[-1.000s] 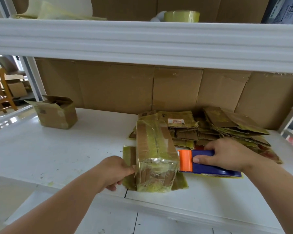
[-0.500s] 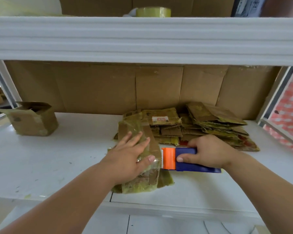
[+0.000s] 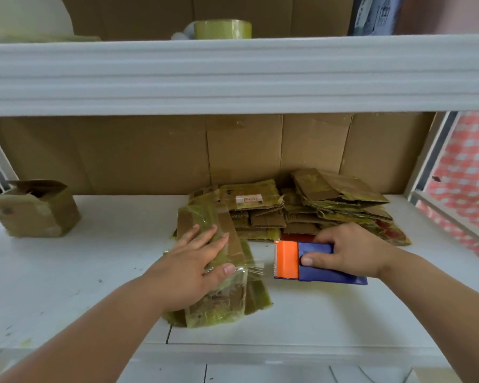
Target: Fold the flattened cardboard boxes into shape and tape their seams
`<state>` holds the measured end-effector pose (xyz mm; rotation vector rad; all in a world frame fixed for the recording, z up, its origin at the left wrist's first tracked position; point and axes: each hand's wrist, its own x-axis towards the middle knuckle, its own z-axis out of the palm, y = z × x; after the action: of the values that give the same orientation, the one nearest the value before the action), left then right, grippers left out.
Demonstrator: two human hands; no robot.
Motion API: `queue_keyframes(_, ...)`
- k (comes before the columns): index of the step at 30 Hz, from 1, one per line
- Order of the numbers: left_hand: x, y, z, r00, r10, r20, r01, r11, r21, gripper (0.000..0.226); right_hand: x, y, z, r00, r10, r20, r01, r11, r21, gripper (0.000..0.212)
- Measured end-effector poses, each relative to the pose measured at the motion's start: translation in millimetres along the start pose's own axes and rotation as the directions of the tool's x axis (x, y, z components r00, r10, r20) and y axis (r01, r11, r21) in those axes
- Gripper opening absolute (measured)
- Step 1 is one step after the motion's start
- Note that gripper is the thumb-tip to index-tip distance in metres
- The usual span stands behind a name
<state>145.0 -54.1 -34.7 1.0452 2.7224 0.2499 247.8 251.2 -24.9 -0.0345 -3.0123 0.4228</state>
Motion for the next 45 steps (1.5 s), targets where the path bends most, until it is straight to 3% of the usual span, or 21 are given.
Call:
queue_keyframes(6,0,-1,1,1.000,0.001,-0.006,-0.001,1.000,-0.016,0.085,2,2,2,0.999,-0.032,-0.001,0.032,0.999,-0.043,0.081)
queue_keyframes(10,-2,0,2,1.000,-0.003,-0.010,0.003,0.999,-0.038,0.088,0,1,-4,0.998,-0.067,0.005,0.068,0.993,-0.092,0.095)
queue_keyframes(17,-4,2,3,1.000,-0.010,-0.023,0.009,0.999,-0.039,0.088,13,-31,-8,0.980,-0.021,0.198,0.081,0.950,-0.303,0.056)
queue_keyframes(24,-2,3,5,0.999,-0.011,-0.036,0.011,1.000,-0.009,0.084,28,-48,-12,0.978,0.015,0.209,0.080,0.894,-0.440,0.067)
queue_keyframes(31,-2,4,4,0.998,-0.003,-0.059,0.002,1.000,-0.006,0.093,48,-64,-9,0.968,0.086,0.236,0.026,0.900,-0.434,0.077)
queue_keyframes(36,-3,8,4,0.997,0.008,-0.077,-0.008,1.000,0.004,0.093,60,-66,-6,0.919,0.235,0.316,-0.135,0.942,-0.308,0.072)
queue_keyframes(39,-7,5,5,0.997,0.017,-0.081,-0.018,1.000,-0.006,0.085,59,-65,6,0.893,0.285,0.349,-0.142,0.914,-0.381,0.065)
queue_keyframes(45,-7,4,4,0.998,0.012,-0.055,-0.013,1.000,-0.018,0.085,38,-46,19,0.964,0.265,0.032,-0.233,0.895,-0.380,0.070)
